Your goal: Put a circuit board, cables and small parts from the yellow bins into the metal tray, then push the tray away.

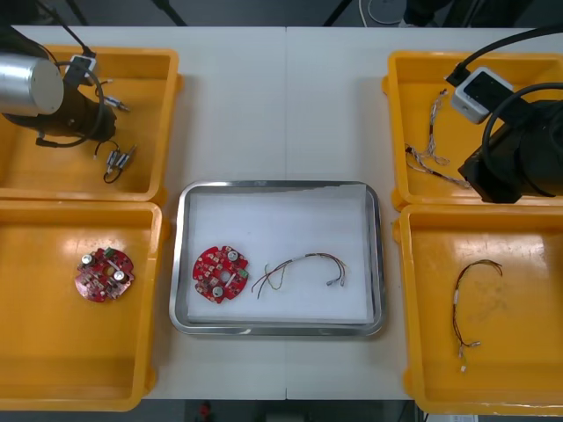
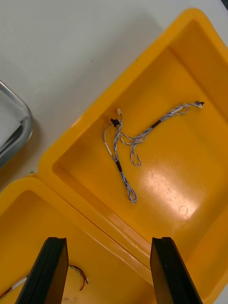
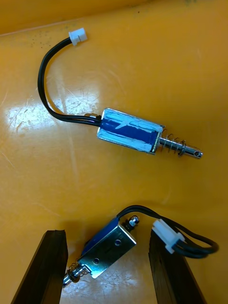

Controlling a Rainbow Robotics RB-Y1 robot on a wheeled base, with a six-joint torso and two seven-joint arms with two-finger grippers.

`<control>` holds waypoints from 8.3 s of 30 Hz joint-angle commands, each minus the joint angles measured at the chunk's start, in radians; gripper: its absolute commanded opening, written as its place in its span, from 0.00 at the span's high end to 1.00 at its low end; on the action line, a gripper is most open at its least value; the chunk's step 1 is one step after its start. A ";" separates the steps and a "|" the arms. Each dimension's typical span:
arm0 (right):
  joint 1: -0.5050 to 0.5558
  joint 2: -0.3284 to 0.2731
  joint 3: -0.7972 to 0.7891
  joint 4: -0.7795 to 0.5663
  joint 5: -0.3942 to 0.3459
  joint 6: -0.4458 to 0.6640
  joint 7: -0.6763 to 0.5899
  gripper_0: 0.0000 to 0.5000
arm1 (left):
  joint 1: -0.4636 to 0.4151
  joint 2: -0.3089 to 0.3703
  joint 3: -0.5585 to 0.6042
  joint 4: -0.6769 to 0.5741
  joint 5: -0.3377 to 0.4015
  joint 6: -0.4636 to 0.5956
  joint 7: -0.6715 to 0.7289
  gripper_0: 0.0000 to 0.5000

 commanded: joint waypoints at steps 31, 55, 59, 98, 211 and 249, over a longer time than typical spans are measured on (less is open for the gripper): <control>-0.203 -0.056 -0.108 0.576 0.022 -0.056 0.144 0.00 | -0.034 0.045 0.223 -0.144 -0.038 0.306 -0.087 1.00; -0.297 -0.009 0.042 0.889 0.025 -0.362 0.195 0.00 | 0.098 -0.018 0.285 -0.886 -0.039 0.931 0.404 1.00; -0.297 -0.006 0.082 0.901 0.027 -0.389 0.195 0.00 | 0.114 -0.038 0.237 -0.989 0.017 0.931 0.541 1.00; -0.294 0.040 0.113 1.073 -0.038 -0.452 0.281 0.00 | 0.208 -0.148 -0.275 -0.897 -0.145 0.599 0.812 1.00; -0.289 0.158 0.726 0.558 0.008 -0.268 0.149 1.00 | -0.165 -0.200 0.125 0.114 -0.394 -0.061 0.891 0.00; -0.289 0.155 0.456 0.260 -0.004 0.003 0.088 0.00 | -0.163 -0.209 0.058 0.224 -0.421 -0.174 0.895 1.00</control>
